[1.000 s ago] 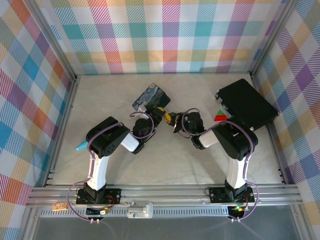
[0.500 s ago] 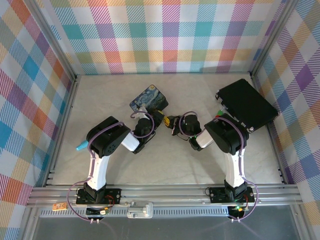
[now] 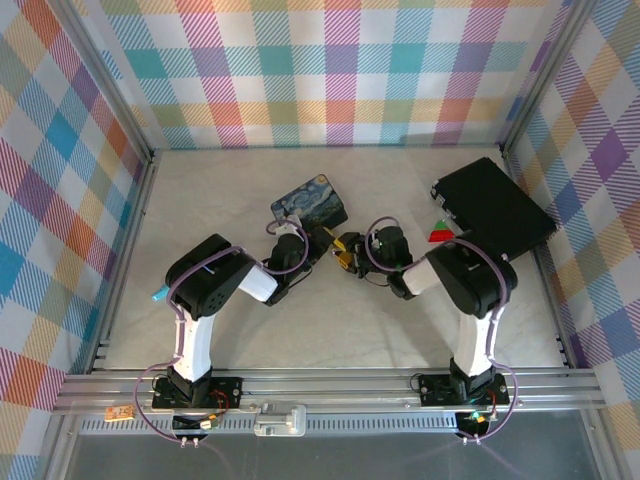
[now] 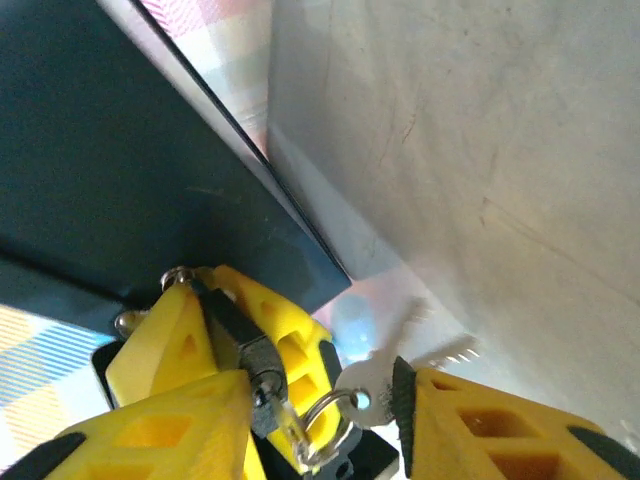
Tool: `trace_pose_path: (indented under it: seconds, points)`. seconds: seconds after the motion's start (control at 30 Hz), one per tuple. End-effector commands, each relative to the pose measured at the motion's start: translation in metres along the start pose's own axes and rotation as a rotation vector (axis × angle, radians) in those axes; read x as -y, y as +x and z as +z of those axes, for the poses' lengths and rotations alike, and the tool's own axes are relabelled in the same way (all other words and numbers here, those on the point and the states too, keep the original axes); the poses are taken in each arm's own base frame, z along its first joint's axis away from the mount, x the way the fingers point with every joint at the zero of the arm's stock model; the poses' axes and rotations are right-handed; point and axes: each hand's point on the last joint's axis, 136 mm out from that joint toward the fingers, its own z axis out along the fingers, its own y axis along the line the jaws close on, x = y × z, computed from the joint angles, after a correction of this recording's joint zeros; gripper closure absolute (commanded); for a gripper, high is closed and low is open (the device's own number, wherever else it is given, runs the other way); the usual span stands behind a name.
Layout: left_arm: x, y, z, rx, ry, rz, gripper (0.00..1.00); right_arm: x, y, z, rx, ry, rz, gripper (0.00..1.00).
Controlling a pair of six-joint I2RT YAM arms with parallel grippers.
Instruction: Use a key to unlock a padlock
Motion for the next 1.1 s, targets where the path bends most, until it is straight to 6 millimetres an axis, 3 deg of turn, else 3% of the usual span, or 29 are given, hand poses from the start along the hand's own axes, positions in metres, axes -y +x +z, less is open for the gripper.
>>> trace_pose_path:
  seconds: [0.0,0.13,0.27,0.5,0.53,0.67,0.83,0.9,1.07]
  points:
    - [-0.003,0.029,-0.007,-0.142,-0.023,-0.007,1.0,-0.012,0.007,-0.018,-0.016,0.076,-0.267,0.55]
    - [-0.011,0.037,-0.01,-0.199,-0.073,0.029,1.0,-0.008,0.008,-0.038,-0.027,0.241,-0.466,0.54]
    - [-0.032,0.045,-0.018,-0.25,-0.17,0.09,1.0,0.003,-0.001,-0.061,0.008,0.404,-0.638,0.53]
    - [-0.049,0.048,-0.027,-0.313,-0.338,0.194,1.0,0.007,-0.006,-0.091,0.017,0.536,-0.829,0.52]
    - [-0.048,0.047,-0.028,-0.313,-0.347,0.199,0.97,0.007,-0.005,-0.093,0.013,0.542,-0.843,0.52]
    - [-0.042,0.043,-0.031,-0.306,-0.351,0.197,0.61,0.011,-0.007,-0.097,0.009,0.571,-0.883,0.51]
    - [-0.027,0.027,-0.05,-0.26,-0.349,0.192,0.31,0.008,-0.008,-0.097,0.005,0.59,-0.937,0.49]
    - [-0.02,0.018,-0.06,-0.235,-0.342,0.185,0.24,0.006,-0.006,-0.095,-0.004,0.589,-0.962,0.49]
    - [-0.009,-0.004,-0.084,-0.192,-0.339,0.175,0.22,0.003,0.009,-0.08,-0.069,0.615,-1.084,0.48]
